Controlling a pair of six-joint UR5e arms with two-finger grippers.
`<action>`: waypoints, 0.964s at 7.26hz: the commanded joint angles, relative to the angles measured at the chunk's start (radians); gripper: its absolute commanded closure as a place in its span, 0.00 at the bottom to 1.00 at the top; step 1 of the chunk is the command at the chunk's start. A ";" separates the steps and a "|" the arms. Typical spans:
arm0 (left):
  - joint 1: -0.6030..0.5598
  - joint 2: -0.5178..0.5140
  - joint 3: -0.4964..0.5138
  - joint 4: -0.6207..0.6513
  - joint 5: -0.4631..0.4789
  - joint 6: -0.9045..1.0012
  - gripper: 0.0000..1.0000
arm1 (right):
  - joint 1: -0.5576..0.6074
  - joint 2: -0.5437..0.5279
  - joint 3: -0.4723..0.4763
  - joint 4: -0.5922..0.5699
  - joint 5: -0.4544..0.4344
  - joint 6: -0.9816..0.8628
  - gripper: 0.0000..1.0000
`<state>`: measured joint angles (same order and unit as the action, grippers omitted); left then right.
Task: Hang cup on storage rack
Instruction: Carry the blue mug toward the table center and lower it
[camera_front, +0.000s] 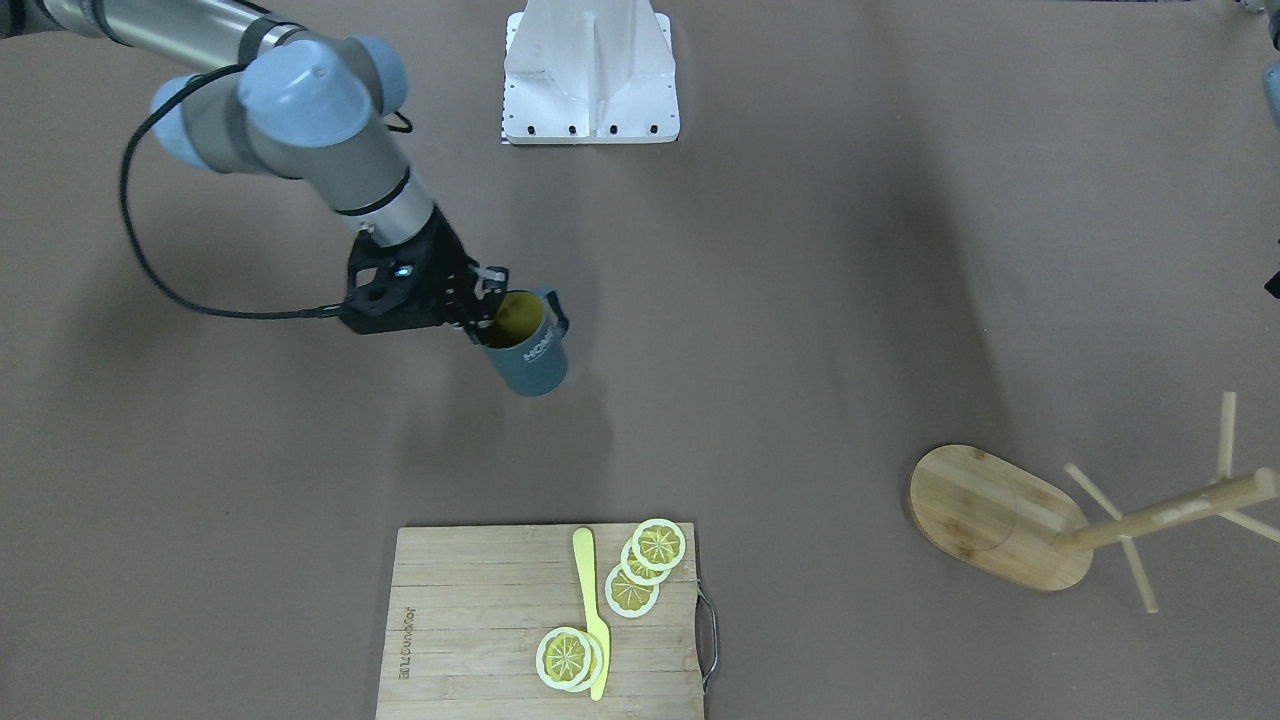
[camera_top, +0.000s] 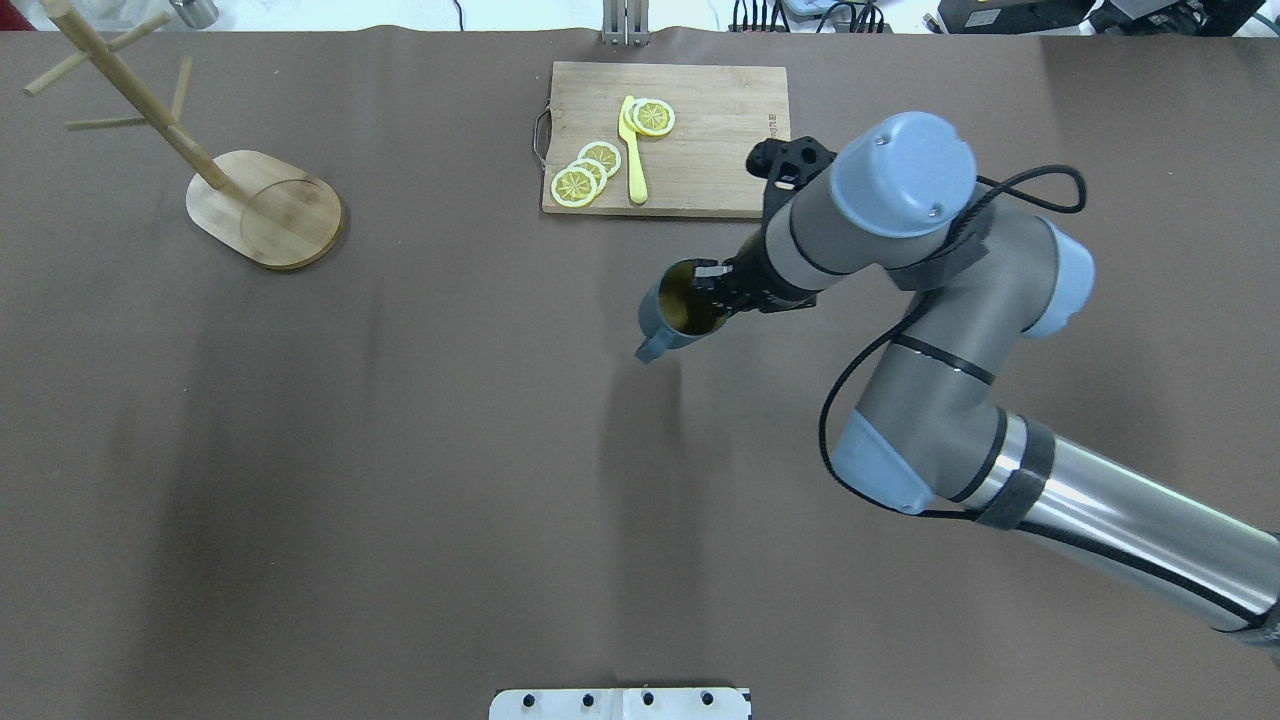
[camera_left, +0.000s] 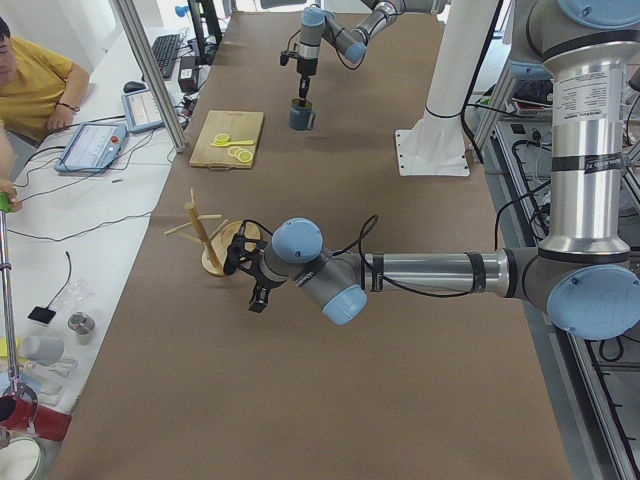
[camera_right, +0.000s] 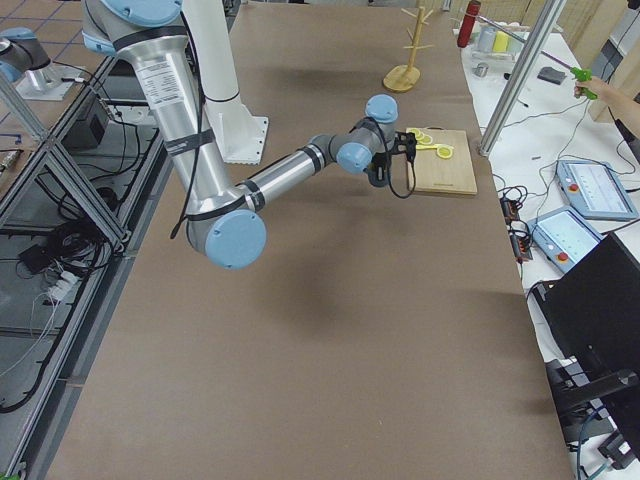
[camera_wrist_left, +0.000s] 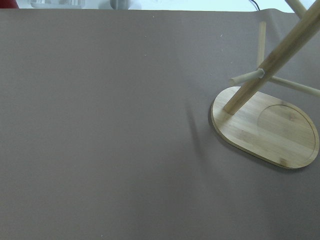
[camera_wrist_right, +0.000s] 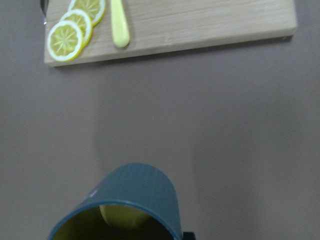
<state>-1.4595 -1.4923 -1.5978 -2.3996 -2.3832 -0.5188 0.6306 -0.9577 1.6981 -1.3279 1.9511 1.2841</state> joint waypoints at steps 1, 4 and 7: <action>0.005 0.000 -0.001 -0.001 -0.001 -0.001 0.03 | -0.069 0.141 -0.098 -0.076 -0.031 0.032 1.00; 0.008 0.000 0.001 0.002 0.001 -0.001 0.02 | -0.095 0.143 -0.123 -0.082 -0.003 0.015 1.00; 0.010 0.001 0.001 0.002 0.001 -0.001 0.02 | -0.095 0.146 -0.118 -0.206 0.061 -0.118 1.00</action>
<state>-1.4502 -1.4923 -1.5969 -2.3977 -2.3823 -0.5200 0.5361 -0.8112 1.5792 -1.5009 1.9981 1.2042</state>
